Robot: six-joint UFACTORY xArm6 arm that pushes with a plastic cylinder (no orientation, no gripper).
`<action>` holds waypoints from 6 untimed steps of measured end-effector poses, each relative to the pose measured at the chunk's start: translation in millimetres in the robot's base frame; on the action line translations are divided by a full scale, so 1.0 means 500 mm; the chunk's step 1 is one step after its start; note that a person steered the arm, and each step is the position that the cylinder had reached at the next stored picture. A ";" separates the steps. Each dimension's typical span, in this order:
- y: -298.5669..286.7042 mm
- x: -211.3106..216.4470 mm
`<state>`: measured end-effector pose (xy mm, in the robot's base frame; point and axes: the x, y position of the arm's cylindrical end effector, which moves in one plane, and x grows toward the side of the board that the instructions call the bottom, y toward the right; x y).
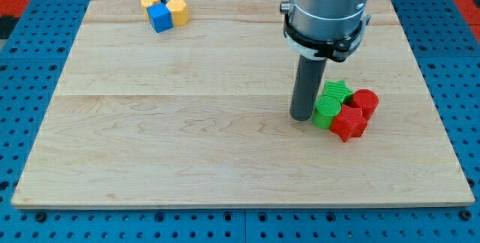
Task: Move the blue triangle to the top center
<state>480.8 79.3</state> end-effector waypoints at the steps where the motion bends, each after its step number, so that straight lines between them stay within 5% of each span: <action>1: -0.043 -0.002; 3: -0.085 -0.050; 6: -0.518 -0.182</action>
<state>389.9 -179.6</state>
